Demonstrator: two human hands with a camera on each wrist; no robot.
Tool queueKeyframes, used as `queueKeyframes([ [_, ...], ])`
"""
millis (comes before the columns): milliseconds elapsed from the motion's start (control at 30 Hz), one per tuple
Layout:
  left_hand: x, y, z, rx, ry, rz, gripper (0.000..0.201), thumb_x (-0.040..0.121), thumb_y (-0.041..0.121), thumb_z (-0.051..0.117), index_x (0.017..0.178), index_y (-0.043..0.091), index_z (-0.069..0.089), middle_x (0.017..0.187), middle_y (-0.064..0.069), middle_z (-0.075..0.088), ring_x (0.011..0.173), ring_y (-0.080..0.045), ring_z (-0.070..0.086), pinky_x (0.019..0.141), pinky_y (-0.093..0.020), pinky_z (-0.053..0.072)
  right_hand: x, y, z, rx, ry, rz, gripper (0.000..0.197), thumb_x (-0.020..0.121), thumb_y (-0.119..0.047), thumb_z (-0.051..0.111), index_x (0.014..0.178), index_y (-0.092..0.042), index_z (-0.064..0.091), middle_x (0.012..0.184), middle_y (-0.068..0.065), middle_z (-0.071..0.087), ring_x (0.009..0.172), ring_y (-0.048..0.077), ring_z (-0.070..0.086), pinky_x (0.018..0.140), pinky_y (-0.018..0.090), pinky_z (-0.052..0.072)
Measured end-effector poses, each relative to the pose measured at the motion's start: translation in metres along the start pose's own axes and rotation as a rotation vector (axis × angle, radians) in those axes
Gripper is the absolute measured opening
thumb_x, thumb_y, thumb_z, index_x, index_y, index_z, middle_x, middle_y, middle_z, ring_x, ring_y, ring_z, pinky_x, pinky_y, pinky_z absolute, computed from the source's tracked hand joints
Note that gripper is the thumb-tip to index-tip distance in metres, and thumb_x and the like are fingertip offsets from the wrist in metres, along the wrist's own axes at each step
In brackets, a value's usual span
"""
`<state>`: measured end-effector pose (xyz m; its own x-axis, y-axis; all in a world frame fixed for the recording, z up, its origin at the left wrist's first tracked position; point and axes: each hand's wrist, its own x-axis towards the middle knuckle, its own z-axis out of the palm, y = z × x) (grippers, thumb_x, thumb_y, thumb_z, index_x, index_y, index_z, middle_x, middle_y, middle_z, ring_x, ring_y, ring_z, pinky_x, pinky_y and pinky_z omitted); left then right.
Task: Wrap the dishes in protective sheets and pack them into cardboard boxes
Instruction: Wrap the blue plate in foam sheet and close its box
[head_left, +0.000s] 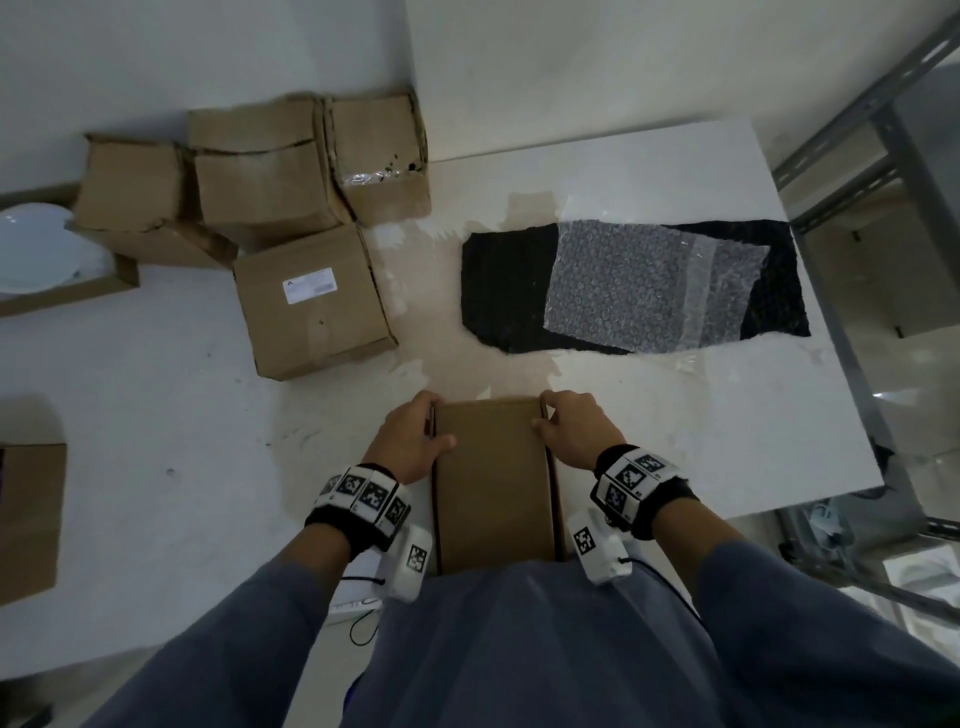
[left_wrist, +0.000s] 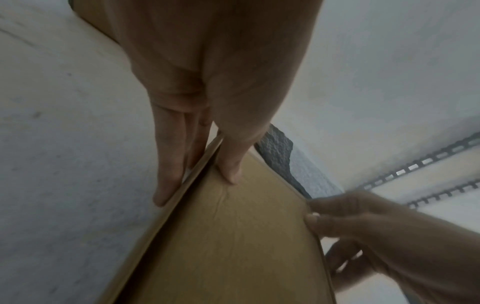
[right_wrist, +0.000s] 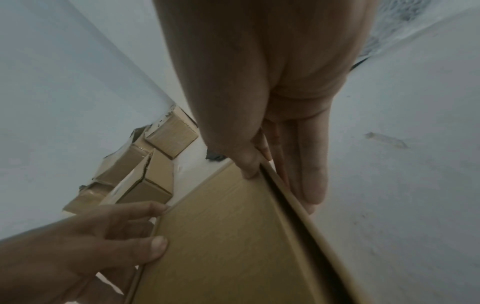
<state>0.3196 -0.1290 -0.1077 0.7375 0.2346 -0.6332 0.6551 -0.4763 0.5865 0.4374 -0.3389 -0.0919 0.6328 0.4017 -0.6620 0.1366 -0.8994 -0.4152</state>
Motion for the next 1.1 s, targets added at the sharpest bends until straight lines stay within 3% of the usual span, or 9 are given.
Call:
queueKeyframes([
  [167,0.003,0.014,-0.008,-0.032,0.129,-0.028,0.051,0.086,0.021,0.074,0.133,0.021,0.055,0.119,-0.011,0.064,0.101,-0.028,0.062,0.092,-0.041,0.053,0.008,-0.005,-0.006,0.056,-0.044,0.006,0.043,0.098,-0.024,0.052,0.138,-0.011,0.045,0.106,0.020,0.066,0.093,0.035,0.066,0.089,0.045,0.054],
  [300,0.011,0.030,-0.009,-0.024,0.372,-0.036,0.071,0.087,0.023,0.074,0.149,0.022,0.039,0.126,-0.007,0.065,0.119,-0.028,0.058,0.101,-0.040,0.046,0.012,-0.012,-0.006,0.204,0.042,0.066,0.036,0.098,-0.019,0.054,0.131,-0.006,0.051,0.100,0.020,0.067,0.070,0.030,0.071,0.071,0.038,0.060],
  [400,0.005,0.030,-0.006,-0.094,0.322,-0.019,0.087,0.081,0.032,0.079,0.153,0.025,0.030,0.138,-0.008,0.056,0.125,-0.028,0.054,0.106,-0.041,0.045,0.010,-0.014,-0.003,0.257,0.041,0.068,0.051,0.099,-0.015,0.050,0.148,-0.019,0.038,0.114,0.019,0.060,0.068,0.033,0.070,0.064,0.038,0.061],
  [500,-0.021,0.024,0.019,-0.055,0.128,-0.046,0.132,0.057,0.064,0.083,0.155,0.037,-0.001,0.157,-0.007,0.022,0.142,-0.030,0.030,0.114,-0.056,0.030,0.012,-0.014,-0.003,0.266,0.018,0.065,0.055,0.099,-0.014,0.048,0.151,-0.023,0.035,0.122,0.015,0.056,0.080,0.037,0.071,0.072,0.045,0.062],
  [567,-0.038,0.022,0.044,0.212,0.076,-0.123,0.147,0.042,0.082,0.076,0.150,0.041,-0.014,0.161,-0.007,-0.006,0.149,-0.034,0.005,0.115,-0.067,0.014,0.012,-0.016,-0.003,0.227,0.000,0.075,0.049,0.098,-0.014,0.049,0.147,-0.017,0.042,0.125,0.016,0.058,0.087,0.039,0.070,0.078,0.047,0.060],
  [667,-0.042,0.022,0.062,0.432,0.095,-0.188,0.154,0.036,0.093,0.066,0.149,0.036,-0.022,0.157,-0.014,-0.030,0.148,-0.038,-0.020,0.111,-0.075,0.003,0.012,-0.019,0.002,0.213,0.005,0.113,0.024,0.094,-0.015,0.050,0.114,-0.003,0.056,0.102,0.016,0.064,0.072,0.036,0.072,0.068,0.047,0.062],
  [867,-0.032,0.028,0.069,0.562,0.126,-0.196,0.153,0.040,0.089,0.068,0.149,0.026,-0.021,0.155,-0.025,-0.027,0.145,-0.048,-0.016,0.110,-0.076,0.005,0.019,-0.006,0.006,0.169,-0.080,0.119,0.024,0.084,-0.021,0.059,0.097,-0.001,0.062,0.068,0.015,0.072,0.058,0.027,0.072,0.061,0.043,0.062],
  [1000,-0.032,0.030,0.059,0.649,0.138,-0.118,0.149,0.042,0.078,0.077,0.150,0.028,-0.012,0.157,-0.026,-0.012,0.145,-0.048,0.000,0.112,-0.070,0.012,0.011,-0.007,-0.011,-0.224,-0.068,0.023,0.051,0.082,-0.041,0.069,0.120,-0.009,0.056,0.113,0.013,0.063,0.100,0.032,0.065,0.082,0.037,0.054],
  [1100,-0.030,0.026,0.047,0.732,0.111,0.015,0.146,0.041,0.074,0.082,0.150,0.031,-0.005,0.160,-0.021,-0.008,0.148,-0.043,0.001,0.116,-0.065,0.010,0.004,-0.008,-0.019,-0.421,-0.011,-0.250,0.090,0.076,-0.047,0.073,0.148,-0.018,0.028,0.135,0.013,0.043,0.120,0.033,0.049,0.092,0.041,0.045],
])
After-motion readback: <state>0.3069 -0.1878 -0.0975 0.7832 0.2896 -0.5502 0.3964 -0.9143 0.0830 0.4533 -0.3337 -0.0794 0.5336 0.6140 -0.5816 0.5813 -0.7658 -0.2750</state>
